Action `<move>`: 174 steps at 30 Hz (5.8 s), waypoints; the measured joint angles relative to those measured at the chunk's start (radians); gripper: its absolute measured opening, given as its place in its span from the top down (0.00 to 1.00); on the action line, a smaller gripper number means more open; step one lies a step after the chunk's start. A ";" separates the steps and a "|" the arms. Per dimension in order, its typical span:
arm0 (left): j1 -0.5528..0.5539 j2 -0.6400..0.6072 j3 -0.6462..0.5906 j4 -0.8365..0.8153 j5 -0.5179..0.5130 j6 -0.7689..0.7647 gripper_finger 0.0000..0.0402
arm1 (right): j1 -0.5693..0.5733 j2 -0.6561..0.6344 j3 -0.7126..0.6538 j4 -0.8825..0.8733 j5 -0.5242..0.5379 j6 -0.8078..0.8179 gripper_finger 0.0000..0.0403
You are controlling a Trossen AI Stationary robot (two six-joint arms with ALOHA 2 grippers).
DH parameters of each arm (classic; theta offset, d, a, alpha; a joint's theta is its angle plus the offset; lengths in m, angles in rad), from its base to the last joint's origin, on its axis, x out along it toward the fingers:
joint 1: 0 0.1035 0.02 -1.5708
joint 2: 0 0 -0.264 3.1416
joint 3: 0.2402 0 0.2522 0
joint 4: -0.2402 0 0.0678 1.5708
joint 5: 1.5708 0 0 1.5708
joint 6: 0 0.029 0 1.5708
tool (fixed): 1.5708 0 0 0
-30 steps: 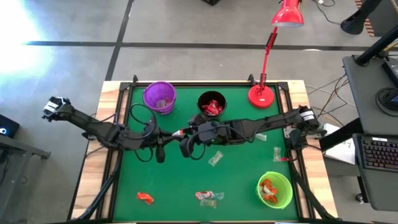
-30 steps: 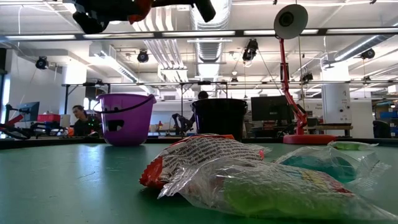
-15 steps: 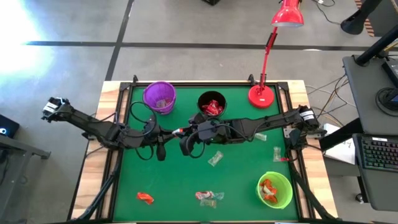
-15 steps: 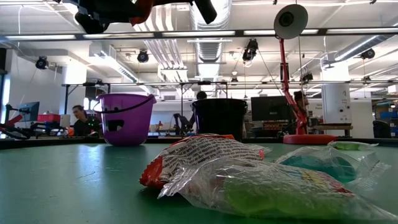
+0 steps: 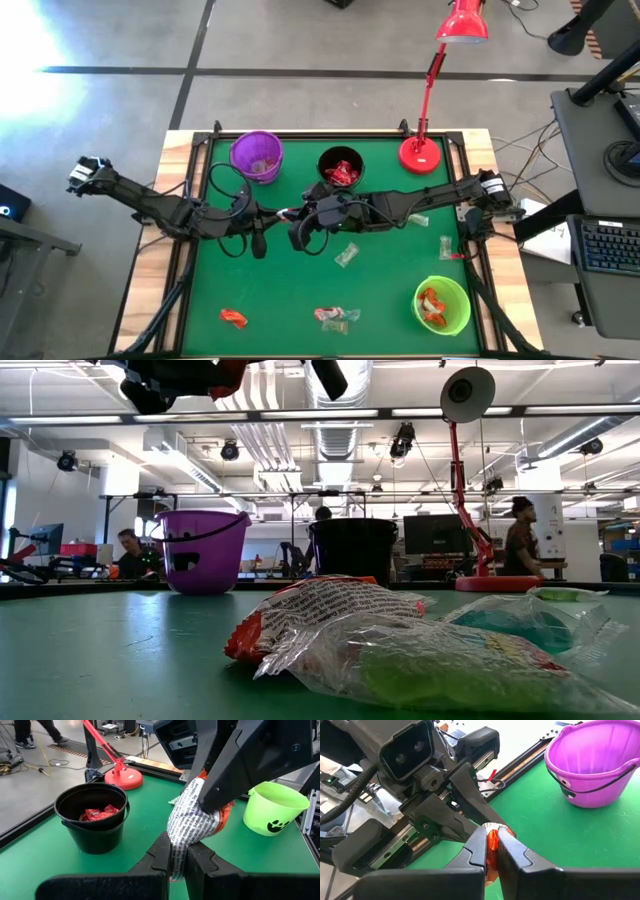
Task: Sort candy
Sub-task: Put the orange chocolate into the green bucket
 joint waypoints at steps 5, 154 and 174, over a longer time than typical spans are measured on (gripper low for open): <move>0.000 0.000 0.000 0.005 0.000 0.000 0.98 | 0.000 0.000 0.000 0.000 -0.001 -0.001 0.97; -0.133 0.985 1.014 -0.729 0.303 -0.007 0.60 | 0.777 -0.134 -0.166 -1.255 -0.082 1.327 0.68; -0.162 1.151 1.013 -0.675 0.513 -0.107 0.60 | 0.777 -0.134 -0.165 -1.084 -0.082 1.399 0.72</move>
